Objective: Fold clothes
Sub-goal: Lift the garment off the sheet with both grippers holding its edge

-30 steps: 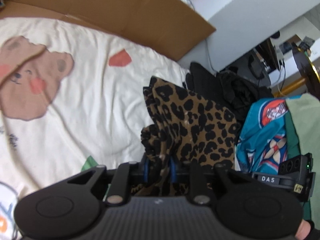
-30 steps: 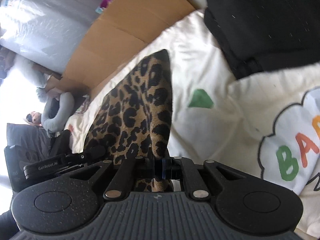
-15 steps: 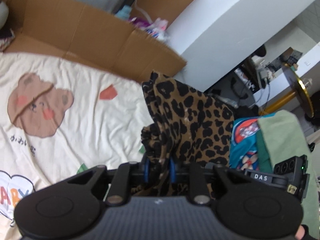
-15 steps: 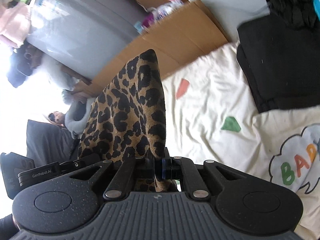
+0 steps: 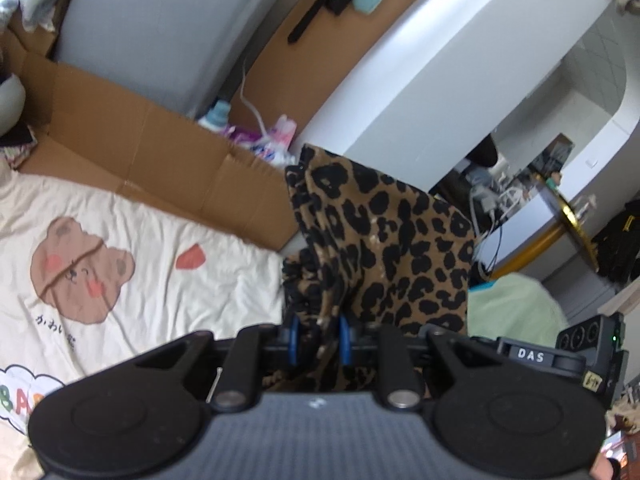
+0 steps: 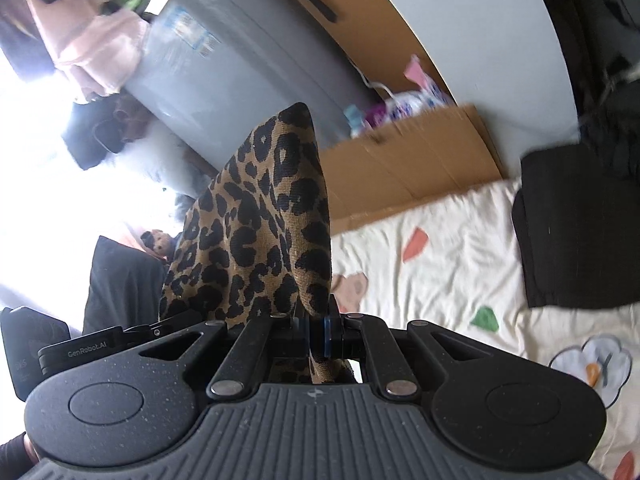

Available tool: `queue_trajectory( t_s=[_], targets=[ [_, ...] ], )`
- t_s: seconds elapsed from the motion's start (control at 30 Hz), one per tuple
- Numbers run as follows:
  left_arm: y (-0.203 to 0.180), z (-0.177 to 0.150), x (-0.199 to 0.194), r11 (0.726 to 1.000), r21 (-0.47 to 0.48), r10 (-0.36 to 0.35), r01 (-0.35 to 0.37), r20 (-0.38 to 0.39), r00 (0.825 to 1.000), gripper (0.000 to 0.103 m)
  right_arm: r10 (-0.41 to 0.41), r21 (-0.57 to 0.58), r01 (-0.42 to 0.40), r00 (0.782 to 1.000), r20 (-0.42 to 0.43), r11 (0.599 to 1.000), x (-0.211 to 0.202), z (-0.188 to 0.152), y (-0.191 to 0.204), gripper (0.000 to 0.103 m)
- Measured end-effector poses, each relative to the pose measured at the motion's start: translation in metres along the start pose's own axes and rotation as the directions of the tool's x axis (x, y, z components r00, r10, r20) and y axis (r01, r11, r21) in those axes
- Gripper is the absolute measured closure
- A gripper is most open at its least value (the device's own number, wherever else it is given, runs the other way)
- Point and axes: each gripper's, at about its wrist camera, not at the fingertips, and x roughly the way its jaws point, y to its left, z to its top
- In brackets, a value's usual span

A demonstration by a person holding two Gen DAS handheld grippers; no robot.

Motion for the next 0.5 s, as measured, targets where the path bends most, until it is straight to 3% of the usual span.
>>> queue_trajectory(
  t_s=[0.5],
  targets=[
    [-0.076,0.032,-0.049,0.999,0.044,-0.021,0.018,0.072,0.997,0.083,0.0,-0.07,0.007,0.995,0.101,0.998,-0.087,0.047,0.06,0.098]
  ],
)
